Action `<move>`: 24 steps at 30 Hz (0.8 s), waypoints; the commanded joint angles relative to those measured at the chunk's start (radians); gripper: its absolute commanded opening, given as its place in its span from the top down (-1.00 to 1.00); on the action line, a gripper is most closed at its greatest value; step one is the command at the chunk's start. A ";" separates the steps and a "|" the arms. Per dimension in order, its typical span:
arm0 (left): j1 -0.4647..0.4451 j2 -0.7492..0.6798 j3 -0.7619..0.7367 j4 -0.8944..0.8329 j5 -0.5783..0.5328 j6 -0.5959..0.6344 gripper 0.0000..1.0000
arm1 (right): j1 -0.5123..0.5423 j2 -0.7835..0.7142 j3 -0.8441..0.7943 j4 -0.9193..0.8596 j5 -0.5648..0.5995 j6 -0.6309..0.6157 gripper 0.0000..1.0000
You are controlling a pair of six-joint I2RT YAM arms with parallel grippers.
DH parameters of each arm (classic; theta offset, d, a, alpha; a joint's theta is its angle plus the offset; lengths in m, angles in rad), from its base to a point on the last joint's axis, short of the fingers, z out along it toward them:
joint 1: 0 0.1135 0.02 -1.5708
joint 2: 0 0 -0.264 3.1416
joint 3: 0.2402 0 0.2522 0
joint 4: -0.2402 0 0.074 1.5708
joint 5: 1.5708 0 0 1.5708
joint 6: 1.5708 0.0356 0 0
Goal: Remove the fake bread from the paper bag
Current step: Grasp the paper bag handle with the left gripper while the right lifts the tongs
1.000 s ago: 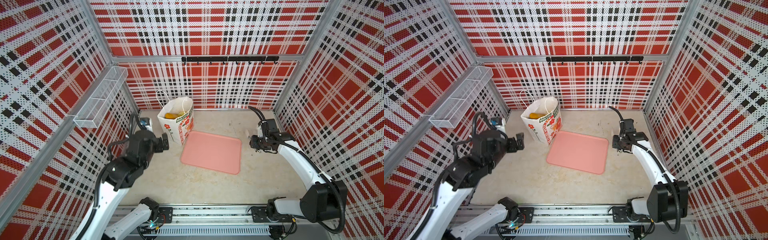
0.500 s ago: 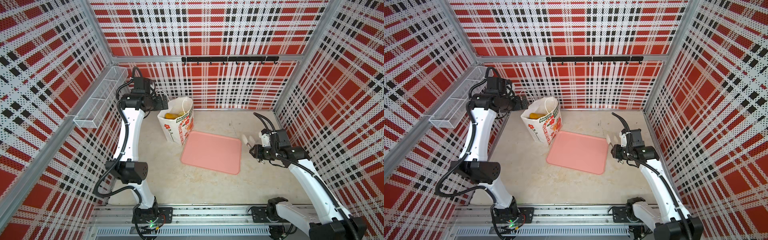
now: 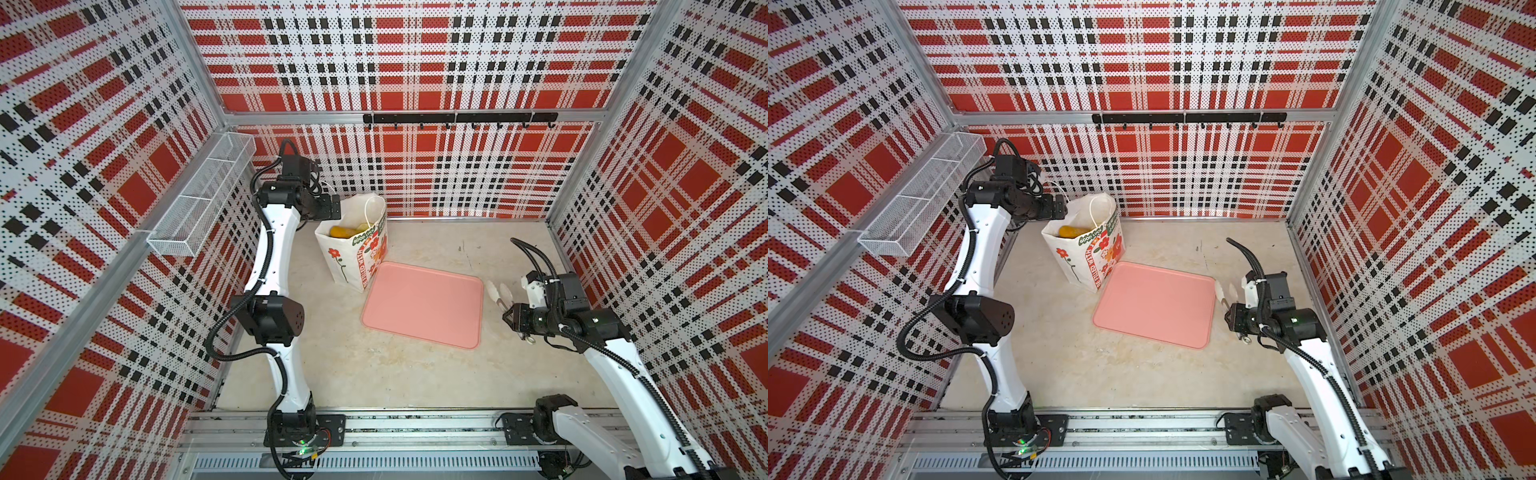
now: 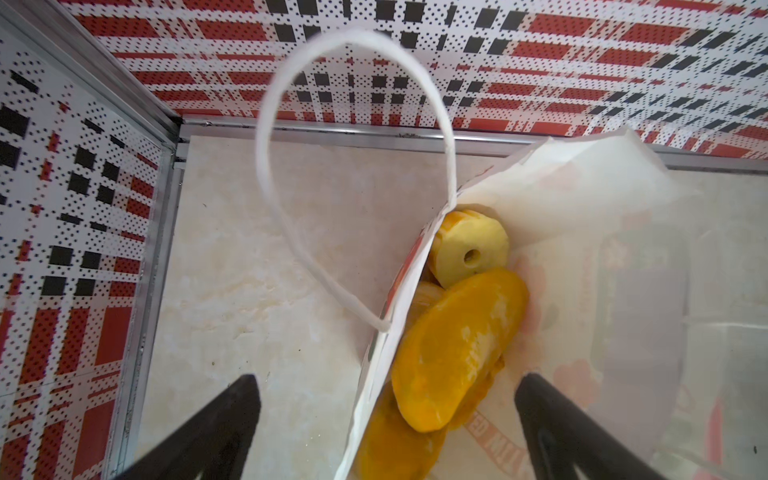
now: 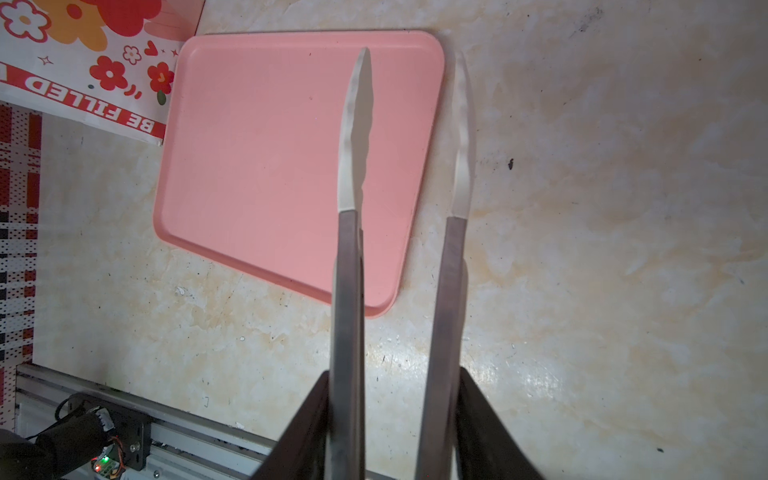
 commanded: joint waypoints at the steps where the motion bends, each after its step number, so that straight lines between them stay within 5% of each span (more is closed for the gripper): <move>1: 0.003 0.041 0.021 0.042 0.042 0.010 -0.87 | -0.004 -0.025 -0.003 0.013 0.009 -0.015 0.13; 17: -0.004 0.173 0.098 0.044 0.122 -0.020 -0.35 | -0.004 -0.027 -0.021 0.020 0.019 -0.003 0.18; 24: -0.022 0.193 0.101 0.039 0.107 0.000 0.05 | -0.004 -0.014 -0.032 0.032 0.034 0.007 0.22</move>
